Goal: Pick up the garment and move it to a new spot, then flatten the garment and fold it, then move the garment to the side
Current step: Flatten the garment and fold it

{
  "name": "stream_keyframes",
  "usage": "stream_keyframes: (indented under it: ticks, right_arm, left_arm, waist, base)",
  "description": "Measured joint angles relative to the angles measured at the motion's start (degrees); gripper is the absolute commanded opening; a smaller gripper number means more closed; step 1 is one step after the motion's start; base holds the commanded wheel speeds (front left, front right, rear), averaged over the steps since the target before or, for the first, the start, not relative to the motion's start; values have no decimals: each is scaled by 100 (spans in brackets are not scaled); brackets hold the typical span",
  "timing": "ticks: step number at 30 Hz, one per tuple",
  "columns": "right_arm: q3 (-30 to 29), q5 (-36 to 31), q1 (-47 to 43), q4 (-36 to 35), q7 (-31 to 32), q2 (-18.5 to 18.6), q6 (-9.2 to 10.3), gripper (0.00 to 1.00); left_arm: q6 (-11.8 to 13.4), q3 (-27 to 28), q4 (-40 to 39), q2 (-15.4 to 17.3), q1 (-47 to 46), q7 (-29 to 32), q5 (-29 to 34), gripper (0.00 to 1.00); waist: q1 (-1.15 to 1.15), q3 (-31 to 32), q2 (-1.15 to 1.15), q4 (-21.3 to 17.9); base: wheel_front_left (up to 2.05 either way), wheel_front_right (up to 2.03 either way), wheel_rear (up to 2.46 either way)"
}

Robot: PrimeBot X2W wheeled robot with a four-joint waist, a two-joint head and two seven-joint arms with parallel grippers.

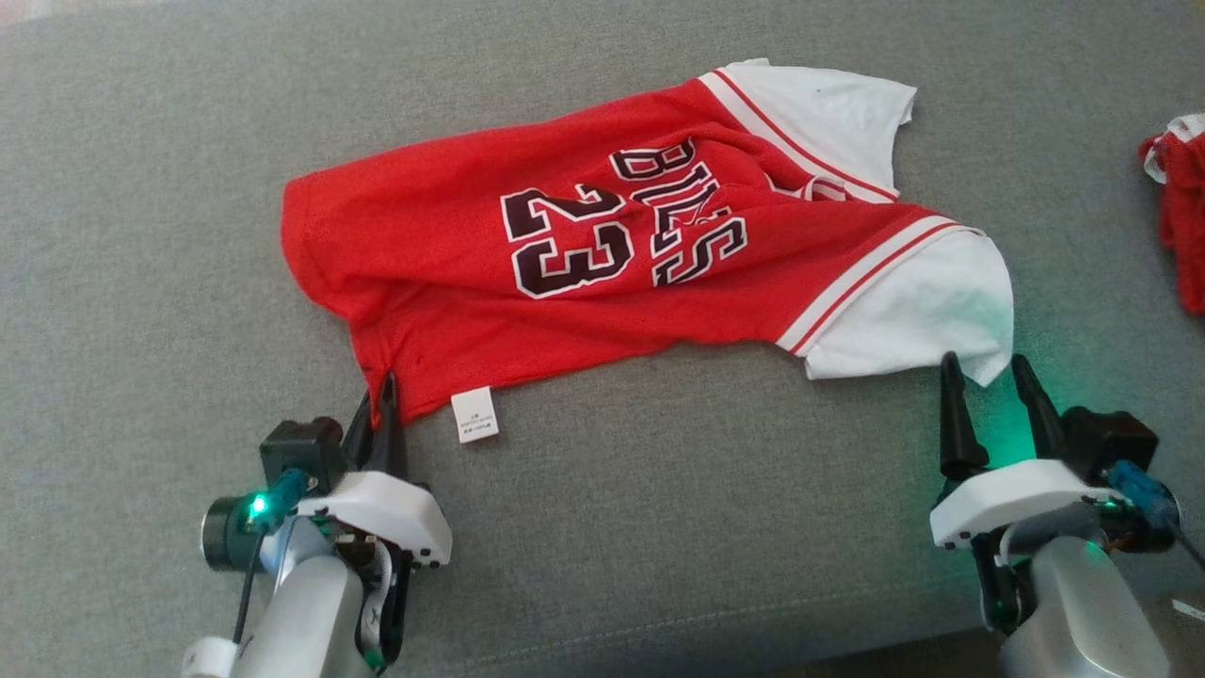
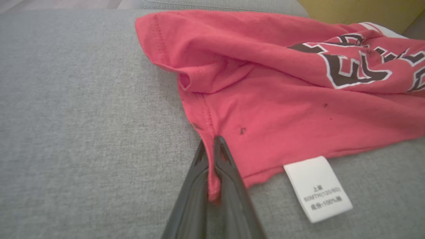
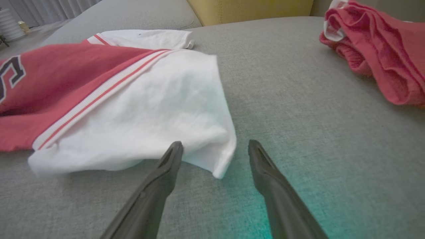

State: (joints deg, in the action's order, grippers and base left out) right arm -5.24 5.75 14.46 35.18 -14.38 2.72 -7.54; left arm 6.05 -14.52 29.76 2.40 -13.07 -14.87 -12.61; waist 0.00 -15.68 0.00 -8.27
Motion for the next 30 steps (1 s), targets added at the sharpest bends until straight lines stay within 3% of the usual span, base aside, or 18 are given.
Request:
stream_keyframes:
  ticks: [10,12,15,16,19,20,27,30]
  right_arm:
    - [-152,-91,-3,108,0,-1,0,100]
    - [-201,-108,-3,123,0,-1,0,93]
    - [-181,-122,4,151,0,-1,0,80]
    - [-136,-122,16,160,0,-1,0,80]
    - [-65,-122,46,207,0,-2,0,15]
    - [-65,-122,55,235,0,-2,0,0]
    - [121,59,211,91,0,-1,0,0]
    - [632,470,230,-404,0,37,0,0]
  left_arm:
    - [-56,5,-13,1,51,15,135,0]
    - [-57,4,-29,0,65,15,144,0]
    - [-59,3,-60,-1,66,15,144,0]
    - [-59,4,-67,-1,65,14,144,0]
    - [-62,7,-71,-2,64,14,145,0]
    - [-90,7,-74,-3,63,14,145,0]
    - [-101,71,-105,-12,63,15,152,0]
    - [-108,207,-268,-10,113,16,341,0]
  waist:
    - [0,41,0,-17]
    - [0,26,0,-6]
    - [0,-10,0,17]
    - [0,-16,0,19]
    - [0,-34,0,26]
    - [0,-41,0,32]
    - [0,-6,0,41]
    - [0,209,0,22]
  base:
    - [0,0,0]
    - [0,0,0]
    - [0,0,0]
    - [0,0,0]
    - [0,0,0]
    - [0,0,0]
    - [0,0,0]
    - [0,0,0]
